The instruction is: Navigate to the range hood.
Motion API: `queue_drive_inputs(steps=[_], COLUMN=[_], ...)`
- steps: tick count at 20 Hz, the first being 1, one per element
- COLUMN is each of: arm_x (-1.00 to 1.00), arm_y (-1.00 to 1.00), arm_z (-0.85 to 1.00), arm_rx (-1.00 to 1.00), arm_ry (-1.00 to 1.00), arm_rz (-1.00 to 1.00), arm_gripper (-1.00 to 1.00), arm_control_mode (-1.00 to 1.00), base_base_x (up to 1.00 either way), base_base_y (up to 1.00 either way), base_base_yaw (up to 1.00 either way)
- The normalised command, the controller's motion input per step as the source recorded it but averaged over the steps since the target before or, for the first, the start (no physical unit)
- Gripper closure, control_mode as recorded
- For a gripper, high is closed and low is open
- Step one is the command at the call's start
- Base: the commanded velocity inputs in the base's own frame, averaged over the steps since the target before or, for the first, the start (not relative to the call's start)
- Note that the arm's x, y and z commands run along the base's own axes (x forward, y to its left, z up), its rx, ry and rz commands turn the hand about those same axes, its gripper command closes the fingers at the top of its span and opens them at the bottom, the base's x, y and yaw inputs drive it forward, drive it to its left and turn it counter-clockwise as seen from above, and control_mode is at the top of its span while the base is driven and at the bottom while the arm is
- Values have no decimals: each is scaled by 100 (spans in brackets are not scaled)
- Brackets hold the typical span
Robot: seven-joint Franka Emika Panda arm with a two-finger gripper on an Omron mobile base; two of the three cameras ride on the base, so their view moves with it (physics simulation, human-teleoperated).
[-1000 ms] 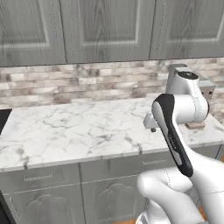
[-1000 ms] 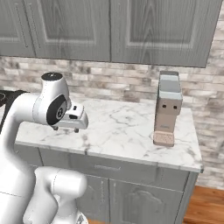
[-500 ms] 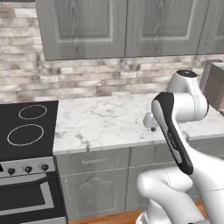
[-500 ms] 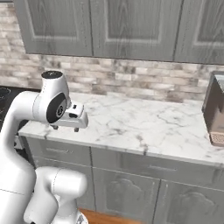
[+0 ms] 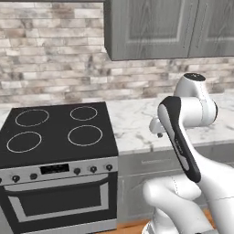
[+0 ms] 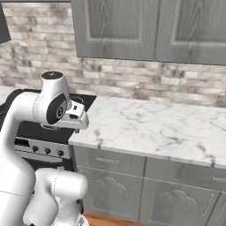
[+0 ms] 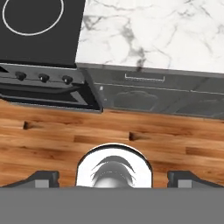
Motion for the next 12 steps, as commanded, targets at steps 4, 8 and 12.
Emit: queue_drive_inputs(steps=[4, 8, 12], arm_x=[0, 0, 0], arm_y=[0, 0, 0], arm_z=[0, 0, 0], arm_rx=[0, 0, 0], arm_ry=[0, 0, 0], arm_rz=[0, 0, 0], arm_gripper=[-100, -100, -100], arm_control_mode=[100, 100, 100], base_base_x=[8, 20, 42], base_base_y=[100, 100, 99], base_base_yaw=[0, -1, -6])
